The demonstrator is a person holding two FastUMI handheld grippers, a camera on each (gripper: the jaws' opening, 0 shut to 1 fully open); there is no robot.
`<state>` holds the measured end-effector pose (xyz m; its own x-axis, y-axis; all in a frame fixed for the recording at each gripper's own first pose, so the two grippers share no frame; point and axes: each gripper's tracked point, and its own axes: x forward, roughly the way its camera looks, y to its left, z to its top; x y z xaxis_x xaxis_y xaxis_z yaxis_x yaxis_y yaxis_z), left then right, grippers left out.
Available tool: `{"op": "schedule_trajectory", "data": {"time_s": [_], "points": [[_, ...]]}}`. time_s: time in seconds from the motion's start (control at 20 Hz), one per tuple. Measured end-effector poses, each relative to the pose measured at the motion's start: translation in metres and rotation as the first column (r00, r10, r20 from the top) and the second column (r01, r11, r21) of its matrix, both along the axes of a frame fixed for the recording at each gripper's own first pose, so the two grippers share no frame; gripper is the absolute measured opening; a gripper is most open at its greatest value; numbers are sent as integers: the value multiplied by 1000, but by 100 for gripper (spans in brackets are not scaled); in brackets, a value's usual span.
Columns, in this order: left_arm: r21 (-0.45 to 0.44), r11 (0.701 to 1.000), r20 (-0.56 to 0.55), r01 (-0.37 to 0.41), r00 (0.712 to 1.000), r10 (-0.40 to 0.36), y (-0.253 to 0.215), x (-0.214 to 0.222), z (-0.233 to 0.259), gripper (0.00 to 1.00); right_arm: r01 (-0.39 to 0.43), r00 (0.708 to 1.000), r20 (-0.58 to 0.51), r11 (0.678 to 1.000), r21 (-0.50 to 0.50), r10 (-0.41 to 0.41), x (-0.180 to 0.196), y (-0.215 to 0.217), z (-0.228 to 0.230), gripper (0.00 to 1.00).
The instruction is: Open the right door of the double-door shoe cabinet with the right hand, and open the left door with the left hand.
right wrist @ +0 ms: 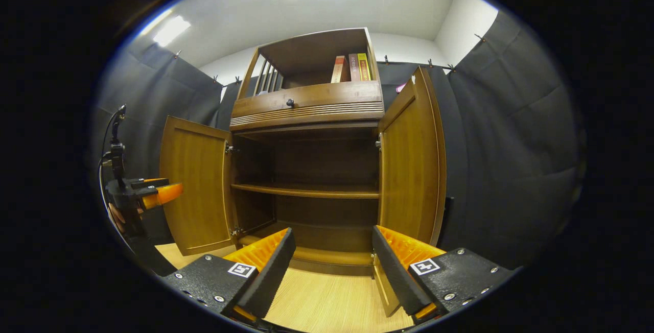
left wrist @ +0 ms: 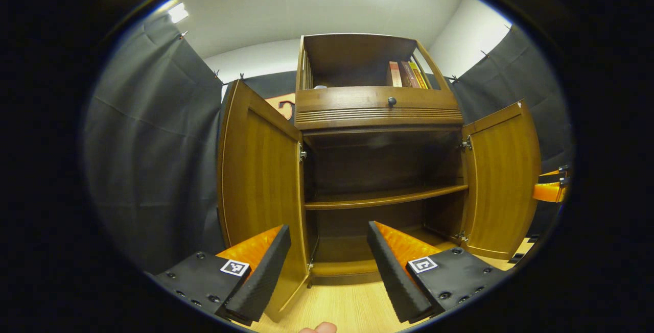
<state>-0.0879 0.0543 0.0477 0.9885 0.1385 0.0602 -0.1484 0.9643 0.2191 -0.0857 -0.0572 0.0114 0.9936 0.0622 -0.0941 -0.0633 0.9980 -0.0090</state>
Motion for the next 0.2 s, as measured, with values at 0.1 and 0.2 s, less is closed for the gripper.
{"op": "schedule_trajectory", "data": {"time_s": [0.1, 0.2], "points": [[10, 1000, -2, 4, 1000, -4, -2, -1, -1, 99, 4, 1000, -5, 1000, -7, -4, 1, -2, -3, 100], [13, 1000, -6, 3, 1000, -2, -1, -2, -2, 99, 6, 1000, -4, 1000, -12, -6, 1, -3, -3, 94]]}}
